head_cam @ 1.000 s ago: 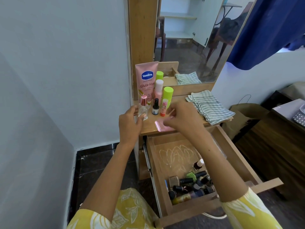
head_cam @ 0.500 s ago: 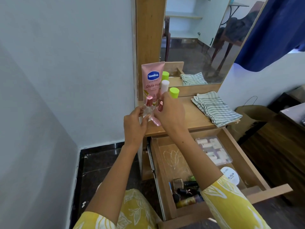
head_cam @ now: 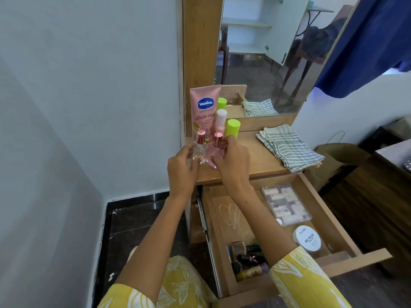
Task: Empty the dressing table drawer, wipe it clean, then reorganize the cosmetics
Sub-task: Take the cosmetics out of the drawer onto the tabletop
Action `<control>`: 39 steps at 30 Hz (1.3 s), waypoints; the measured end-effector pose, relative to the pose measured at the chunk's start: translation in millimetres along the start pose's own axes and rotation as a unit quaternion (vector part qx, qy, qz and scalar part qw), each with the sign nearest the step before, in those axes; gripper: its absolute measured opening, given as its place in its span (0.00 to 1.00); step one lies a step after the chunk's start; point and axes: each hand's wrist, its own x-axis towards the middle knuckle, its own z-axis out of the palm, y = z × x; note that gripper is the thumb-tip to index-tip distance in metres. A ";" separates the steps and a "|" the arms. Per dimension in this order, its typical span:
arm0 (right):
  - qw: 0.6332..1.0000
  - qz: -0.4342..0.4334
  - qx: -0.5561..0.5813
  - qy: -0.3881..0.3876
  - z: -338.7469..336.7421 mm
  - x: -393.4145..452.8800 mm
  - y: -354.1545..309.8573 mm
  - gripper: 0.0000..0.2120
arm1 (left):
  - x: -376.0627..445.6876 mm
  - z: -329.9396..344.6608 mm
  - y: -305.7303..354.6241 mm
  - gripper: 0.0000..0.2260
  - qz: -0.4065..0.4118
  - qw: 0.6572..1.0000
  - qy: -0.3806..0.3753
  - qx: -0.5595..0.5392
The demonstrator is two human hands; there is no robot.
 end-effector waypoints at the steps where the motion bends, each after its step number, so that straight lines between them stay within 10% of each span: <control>1: 1.000 -0.003 -0.001 0.002 0.1 0.7 0.5 0.13 | 0.2 0.7 0.8 0.17 0.001 1.000 0.000 0.000; 12: 0.998 -0.046 0.029 0.025 -26.5 -31.3 16.4 0.15 | -39.1 -10.2 3.2 0.15 -0.012 0.999 0.035 0.022; 16: 0.975 -0.079 -0.047 -0.201 -50.7 -63.3 46.3 0.08 | -72.9 -19.5 12.6 0.10 0.051 0.996 -0.009 0.066; 19: 0.886 -0.081 -0.194 -0.414 -56.5 -86.2 68.3 0.12 | -89.6 -21.0 16.9 0.14 0.092 0.984 -0.075 0.136; 29: 0.777 -0.076 -0.387 -0.490 -41.5 -113.8 86.9 0.17 | -94.8 -18.3 22.1 0.19 0.071 0.941 -0.177 0.278; 39: 0.946 -0.012 -0.110 -0.305 -61.7 -88.2 61.9 0.06 | -92.8 -34.0 36.9 0.20 0.095 0.938 -0.281 0.179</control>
